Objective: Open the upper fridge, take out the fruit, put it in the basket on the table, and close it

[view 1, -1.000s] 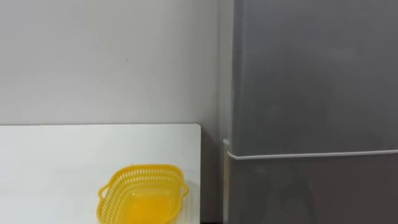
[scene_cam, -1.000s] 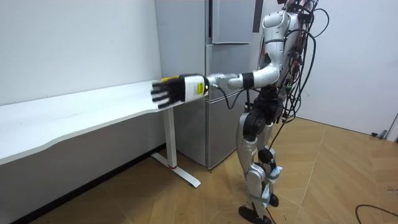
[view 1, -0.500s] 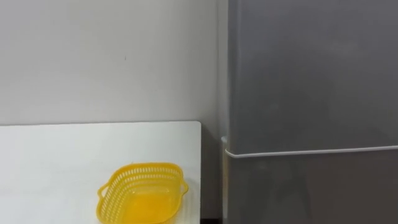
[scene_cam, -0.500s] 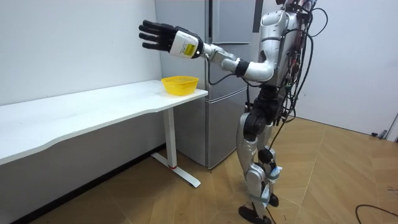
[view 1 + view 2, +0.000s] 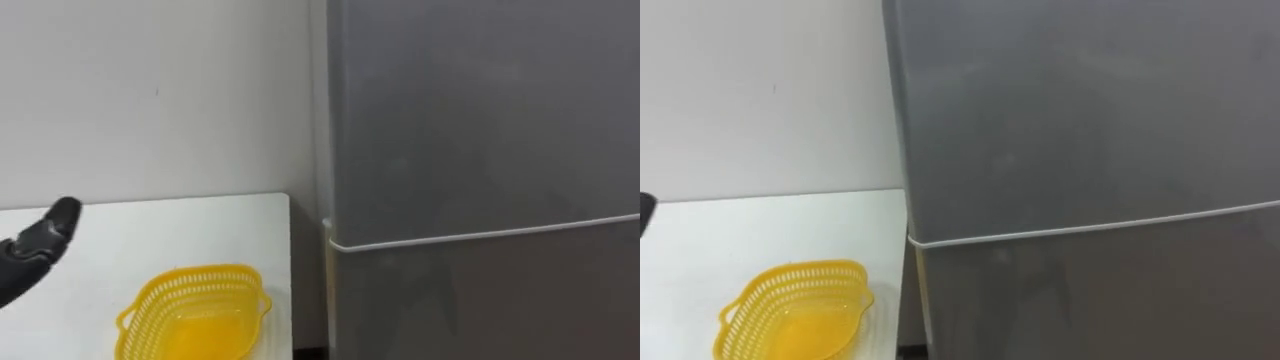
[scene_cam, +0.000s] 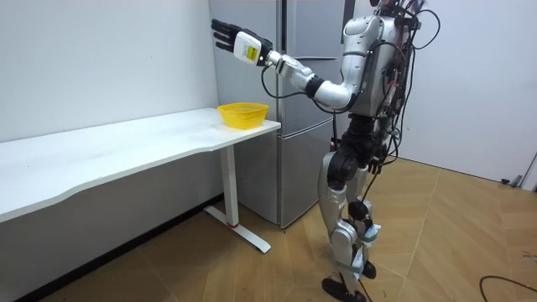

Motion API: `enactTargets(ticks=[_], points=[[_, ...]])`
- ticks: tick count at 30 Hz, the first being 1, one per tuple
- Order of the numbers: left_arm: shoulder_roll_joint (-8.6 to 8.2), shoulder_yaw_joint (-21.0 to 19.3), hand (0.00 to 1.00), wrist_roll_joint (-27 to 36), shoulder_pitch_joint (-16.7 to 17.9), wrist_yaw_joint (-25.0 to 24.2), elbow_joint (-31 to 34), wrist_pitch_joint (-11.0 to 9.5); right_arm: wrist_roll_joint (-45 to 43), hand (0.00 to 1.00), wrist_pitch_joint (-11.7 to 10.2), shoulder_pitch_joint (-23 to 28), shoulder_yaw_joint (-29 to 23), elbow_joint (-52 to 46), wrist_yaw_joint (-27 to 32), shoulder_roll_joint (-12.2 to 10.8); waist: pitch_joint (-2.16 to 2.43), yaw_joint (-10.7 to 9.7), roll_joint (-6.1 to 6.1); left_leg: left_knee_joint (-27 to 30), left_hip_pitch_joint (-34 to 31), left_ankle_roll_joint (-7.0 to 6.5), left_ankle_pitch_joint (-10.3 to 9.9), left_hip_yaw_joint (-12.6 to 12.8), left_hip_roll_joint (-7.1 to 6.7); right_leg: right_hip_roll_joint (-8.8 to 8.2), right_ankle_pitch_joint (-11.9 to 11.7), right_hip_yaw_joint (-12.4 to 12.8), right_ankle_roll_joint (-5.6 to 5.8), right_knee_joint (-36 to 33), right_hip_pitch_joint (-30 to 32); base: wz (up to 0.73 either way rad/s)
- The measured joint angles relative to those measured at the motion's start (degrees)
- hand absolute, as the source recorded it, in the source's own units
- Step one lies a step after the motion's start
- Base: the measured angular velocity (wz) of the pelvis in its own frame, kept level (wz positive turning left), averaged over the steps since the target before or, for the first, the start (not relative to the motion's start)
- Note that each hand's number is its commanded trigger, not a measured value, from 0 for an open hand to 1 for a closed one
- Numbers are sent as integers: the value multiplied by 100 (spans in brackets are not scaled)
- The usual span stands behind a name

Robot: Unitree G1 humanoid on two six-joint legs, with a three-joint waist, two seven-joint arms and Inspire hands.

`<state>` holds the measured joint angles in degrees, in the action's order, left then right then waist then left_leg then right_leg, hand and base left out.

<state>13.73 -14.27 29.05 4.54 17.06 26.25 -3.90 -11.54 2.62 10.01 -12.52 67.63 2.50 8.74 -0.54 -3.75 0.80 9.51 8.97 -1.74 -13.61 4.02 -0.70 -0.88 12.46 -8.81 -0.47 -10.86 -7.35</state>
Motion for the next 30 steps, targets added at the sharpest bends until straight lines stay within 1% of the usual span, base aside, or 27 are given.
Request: enactTargets(ticks=[3,4,6,8,9,10,14,18,19,21,24,25,27,30], points=[[1,205,0,-62,-18,-251,9,152,6,0,-2,-62,9,-1,29,0,22,-71,30,5,0,0,0,47,3,6,-2,50,-3,-5,21,-8],[1,268,0,-82,-25,-332,10,172,7,0,-3,-100,8,3,48,0,34,-86,50,5,4,0,0,50,4,8,-4,77,-5,-6,36,-12],[2,355,0,-115,-60,-473,9,213,11,0,-12,-121,11,67,52,0,45,-118,68,4,28,0,0,50,8,8,-6,86,-7,-5,32,-6],[2,379,0,-114,-142,-613,9,259,15,0,-7,-210,23,247,52,-1,43,-139,74,3,38,0,0,51,8,8,-8,87,-8,-3,20,0],[2,381,0,-114,-209,-690,9,273,19,0,-8,-218,40,336,52,0,34,-157,80,2,49,0,0,47,8,7,-8,86,-8,-1,7,0],[3,374,0,-118,-229,-777,9,273,19,0,-4,-218,40,398,51,0,28,-199,85,2,62,0,0,48,16,6,-9,81,-8,1,-17,0],[4,403,0,-251,-230,-1104,9,324,16,0,-5,-194,42,452,42,2,9,-249,118,2,74,0,0,54,29,0,-12,82,-2,19,-45,0],[4,673,0,-266,-230,-1518,9,385,13,0,-3,-200,63,694,-12,11,7,-275,120,2,84,0,0,50,30,5,-18,81,2,8,-37,0],[4,734,0,-256,-234,-1592,9,388,12,0,-2,-204,143,746,-12,20,7,-295,121,3,72,0,0,45,29,5,-19,82,0,-5,-23,0],[4,839,0,-228,-235,-1699,10,392,-11,0,2,-202,259,774,-13,29,8,-320,124,3,62,0,0,48,31,5,-19,87,0,-39,12,0],[4,990,0,-225,-235,-1816,10,412,0,0,14,-244,328,847,1,31,-8,-393,105,3,29,0,0,54,29,5,-18,92,0,-78,56,0],[3,1063,0,-221,-235,-1869,10,427,1,0,55,-249,390,847,21,34,-7,-399,104,6,10,0,0,61,24,4,-18,98,1,-79,96,0],[4,1163,0,-210,-238,-1949,11,454,5,0,116,-256,450,848,52,36,10,-409,116,18,-49,-1,0,67,4,3,-17,103,1,-81,147,0],[4,1296,0,-209,-241,-2072,10,538,-4,0,125,-267,457,905,63,42,14,-422,123,23,-72,-2,2,64,5,8,-18,111,1,-89,176,0]])
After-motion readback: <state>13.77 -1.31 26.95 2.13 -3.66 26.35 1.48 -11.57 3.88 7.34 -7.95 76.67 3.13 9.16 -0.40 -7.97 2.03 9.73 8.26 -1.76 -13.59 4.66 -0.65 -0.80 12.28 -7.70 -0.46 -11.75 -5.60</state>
